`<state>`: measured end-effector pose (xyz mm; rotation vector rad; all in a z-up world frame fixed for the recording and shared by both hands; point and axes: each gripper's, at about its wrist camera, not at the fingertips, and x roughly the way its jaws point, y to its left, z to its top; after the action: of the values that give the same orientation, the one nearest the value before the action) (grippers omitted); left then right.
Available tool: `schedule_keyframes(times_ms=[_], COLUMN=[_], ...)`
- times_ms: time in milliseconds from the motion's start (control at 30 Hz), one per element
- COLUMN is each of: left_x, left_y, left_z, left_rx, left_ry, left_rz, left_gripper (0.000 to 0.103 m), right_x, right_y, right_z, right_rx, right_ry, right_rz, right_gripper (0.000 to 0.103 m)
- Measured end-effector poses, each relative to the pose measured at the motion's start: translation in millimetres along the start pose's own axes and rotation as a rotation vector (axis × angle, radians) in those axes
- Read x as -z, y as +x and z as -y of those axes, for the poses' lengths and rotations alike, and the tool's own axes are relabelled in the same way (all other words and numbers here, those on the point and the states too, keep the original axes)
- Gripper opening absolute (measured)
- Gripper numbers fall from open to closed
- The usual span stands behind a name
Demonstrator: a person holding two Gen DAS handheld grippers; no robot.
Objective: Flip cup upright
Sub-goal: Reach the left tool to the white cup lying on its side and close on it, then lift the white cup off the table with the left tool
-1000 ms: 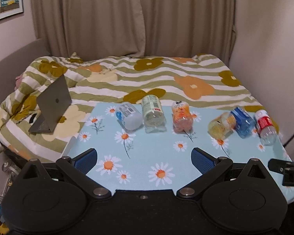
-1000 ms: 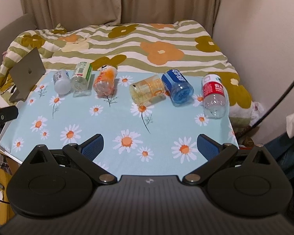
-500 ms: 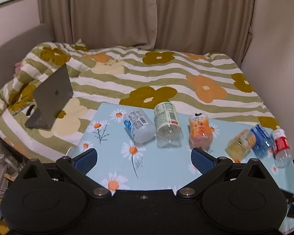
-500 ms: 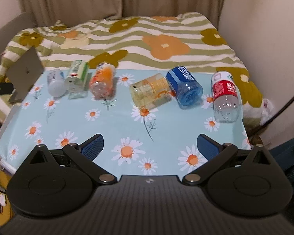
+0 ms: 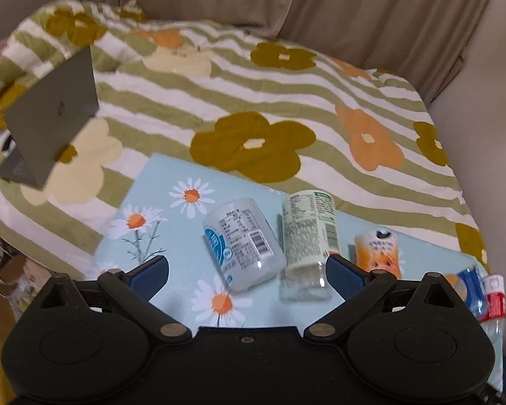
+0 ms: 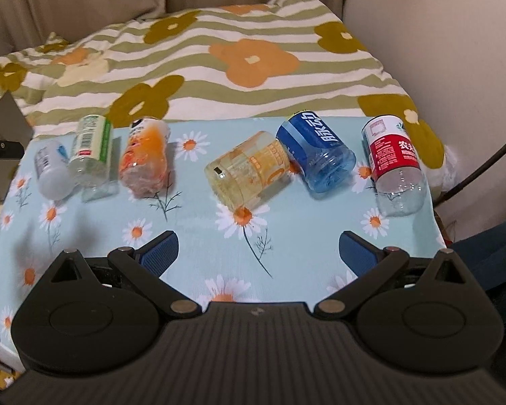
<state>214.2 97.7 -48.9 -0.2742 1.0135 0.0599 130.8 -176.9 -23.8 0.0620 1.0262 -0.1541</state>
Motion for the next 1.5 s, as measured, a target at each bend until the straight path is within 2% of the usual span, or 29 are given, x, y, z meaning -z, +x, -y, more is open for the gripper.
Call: schedule_keyframes(times_ms=[267,500,633,667,933,1167,1333,1500], left_x=[-20,-22,-23,-23,-24,-23,-11,16], left_y=[54,79,89,89,80,53,27,0], left_z=[-16,-20,-24,-25,-26,-27,-17,4], left_rx=[0.023,0.058,0.093,0.096,0.084,0.070,0.074,0.105], left_ry=[-0.093,-0.140,-0.178,-0.183,-0.155,-0.136,-0.104,-0.054], left_rz=[-0.109,-0.179,-0.215,-0.213,-0.186,-0.132,-0.105,-0.106], left_gripper=[0.092,0.086,0.072,0.072,0.070,0.070,0.070,0.070], right_x=[-13,-20,-21,-21,-21,-20,-14,0], right_y=[29,41,45,45,46,35,22,7], right_z=[-14,-21,-24,-24,-29,-28,-22,-10], right_rx=[0.058,0.087,0.099,0.101,0.100,0.072,0.039,-0.001], right_ry=[0.002,0.007,0.004,0.004,-0.002,-0.012,-0.019,-0.034], right_rz=[-0.076,-0.114,-0.126,-0.128,-0.122,-0.090,-0.054,-0.019], right_gripper=[0.103,0.103,0.103,0.103,0.103,0.103,0.103,0.103])
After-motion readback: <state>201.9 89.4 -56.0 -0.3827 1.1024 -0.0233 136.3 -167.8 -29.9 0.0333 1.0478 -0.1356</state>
